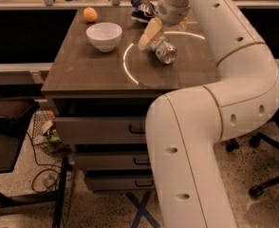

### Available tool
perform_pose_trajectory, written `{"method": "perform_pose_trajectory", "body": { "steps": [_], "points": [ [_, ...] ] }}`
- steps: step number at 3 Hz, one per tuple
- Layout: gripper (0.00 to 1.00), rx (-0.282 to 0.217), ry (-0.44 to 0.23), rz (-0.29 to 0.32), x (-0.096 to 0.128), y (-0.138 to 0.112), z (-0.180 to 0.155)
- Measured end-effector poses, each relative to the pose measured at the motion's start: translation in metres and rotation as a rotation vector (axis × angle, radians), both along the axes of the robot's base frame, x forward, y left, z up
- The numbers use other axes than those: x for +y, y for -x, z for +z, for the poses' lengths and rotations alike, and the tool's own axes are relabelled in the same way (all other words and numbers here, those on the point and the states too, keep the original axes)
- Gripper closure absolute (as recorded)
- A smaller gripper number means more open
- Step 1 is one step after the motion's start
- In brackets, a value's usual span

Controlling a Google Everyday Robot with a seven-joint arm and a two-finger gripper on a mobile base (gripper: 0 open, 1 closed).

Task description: Place 7up can upright

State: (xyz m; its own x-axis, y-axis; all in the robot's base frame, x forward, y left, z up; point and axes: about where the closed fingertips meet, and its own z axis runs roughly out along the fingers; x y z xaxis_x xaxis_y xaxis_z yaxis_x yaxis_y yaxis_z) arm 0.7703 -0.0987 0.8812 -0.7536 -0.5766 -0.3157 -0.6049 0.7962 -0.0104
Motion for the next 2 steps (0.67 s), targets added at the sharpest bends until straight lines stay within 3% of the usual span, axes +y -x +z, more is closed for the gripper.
{"method": "perform_pose_trajectory", "body": {
  "steps": [2],
  "points": [
    [0.0, 0.035, 0.103, 0.02, 0.0108, -0.0029, -0.0148]
  ]
}}
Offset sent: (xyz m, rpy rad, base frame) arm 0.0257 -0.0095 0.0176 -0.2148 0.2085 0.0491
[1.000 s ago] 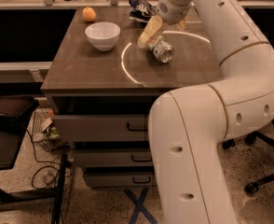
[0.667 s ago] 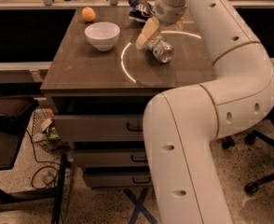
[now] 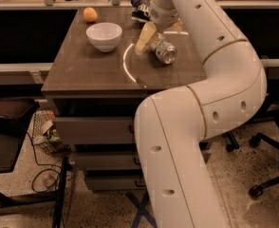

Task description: Place 7up can upright

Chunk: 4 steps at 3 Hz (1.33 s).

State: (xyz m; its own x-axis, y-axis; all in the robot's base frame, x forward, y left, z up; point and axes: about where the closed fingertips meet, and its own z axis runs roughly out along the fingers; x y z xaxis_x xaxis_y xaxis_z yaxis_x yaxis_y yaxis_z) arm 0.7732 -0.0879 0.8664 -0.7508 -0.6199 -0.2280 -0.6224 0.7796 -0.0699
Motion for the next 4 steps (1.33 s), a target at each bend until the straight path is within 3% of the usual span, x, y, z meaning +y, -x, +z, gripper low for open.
{"method": "perform_pose_trajectory", "body": {
  "steps": [2, 4],
  "points": [
    [0.0, 0.027, 0.085, -0.01, -0.004, -0.002, -0.013],
    [0.0, 0.042, 0.043, -0.13, -0.015, 0.006, -0.006]
  ]
}}
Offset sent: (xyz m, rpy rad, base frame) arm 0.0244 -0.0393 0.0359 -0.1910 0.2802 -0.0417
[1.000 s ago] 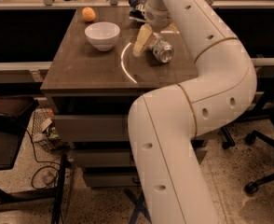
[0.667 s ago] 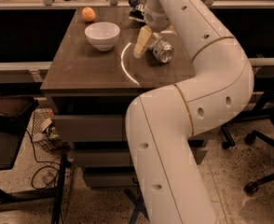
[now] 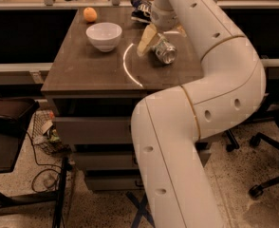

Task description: Place 7up can upright

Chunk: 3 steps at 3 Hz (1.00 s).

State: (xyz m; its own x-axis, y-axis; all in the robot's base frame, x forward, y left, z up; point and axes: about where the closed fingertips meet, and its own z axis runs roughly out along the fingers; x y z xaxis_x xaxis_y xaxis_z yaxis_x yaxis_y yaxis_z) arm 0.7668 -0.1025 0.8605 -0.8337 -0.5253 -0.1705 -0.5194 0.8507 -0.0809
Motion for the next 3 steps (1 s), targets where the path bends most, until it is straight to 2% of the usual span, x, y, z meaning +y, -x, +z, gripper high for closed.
{"method": "perform_pose_trajectory", "body": {
  "steps": [1, 2, 3],
  "points": [
    [0.0, 0.001, -0.002, -0.003, 0.0, 0.0, 0.0],
    [0.0, -0.009, 0.02, -0.044, 0.004, -0.008, -0.007],
    [0.0, 0.007, 0.042, -0.075, 0.004, -0.007, -0.011]
  ]
}}
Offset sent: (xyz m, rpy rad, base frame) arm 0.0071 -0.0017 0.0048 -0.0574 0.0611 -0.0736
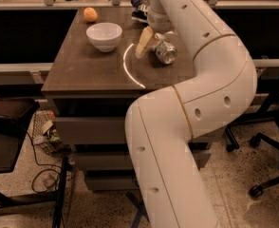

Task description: Place 7up can upright

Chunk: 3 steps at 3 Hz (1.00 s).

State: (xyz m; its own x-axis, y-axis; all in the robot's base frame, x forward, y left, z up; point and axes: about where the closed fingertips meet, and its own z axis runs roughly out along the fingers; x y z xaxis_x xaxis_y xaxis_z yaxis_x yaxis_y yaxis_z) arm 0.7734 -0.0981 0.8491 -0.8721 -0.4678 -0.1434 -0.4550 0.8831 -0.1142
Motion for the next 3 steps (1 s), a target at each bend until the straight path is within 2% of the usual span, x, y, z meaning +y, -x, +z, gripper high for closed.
{"method": "perform_pose_trajectory", "body": {
  "steps": [1, 2, 3],
  "points": [
    [0.0, 0.021, 0.024, -0.037, -0.006, 0.004, -0.004],
    [0.16, 0.024, 0.03, -0.061, -0.012, 0.006, -0.003],
    [0.41, -0.01, 0.021, -0.057, -0.009, -0.005, -0.005]
  ]
}}
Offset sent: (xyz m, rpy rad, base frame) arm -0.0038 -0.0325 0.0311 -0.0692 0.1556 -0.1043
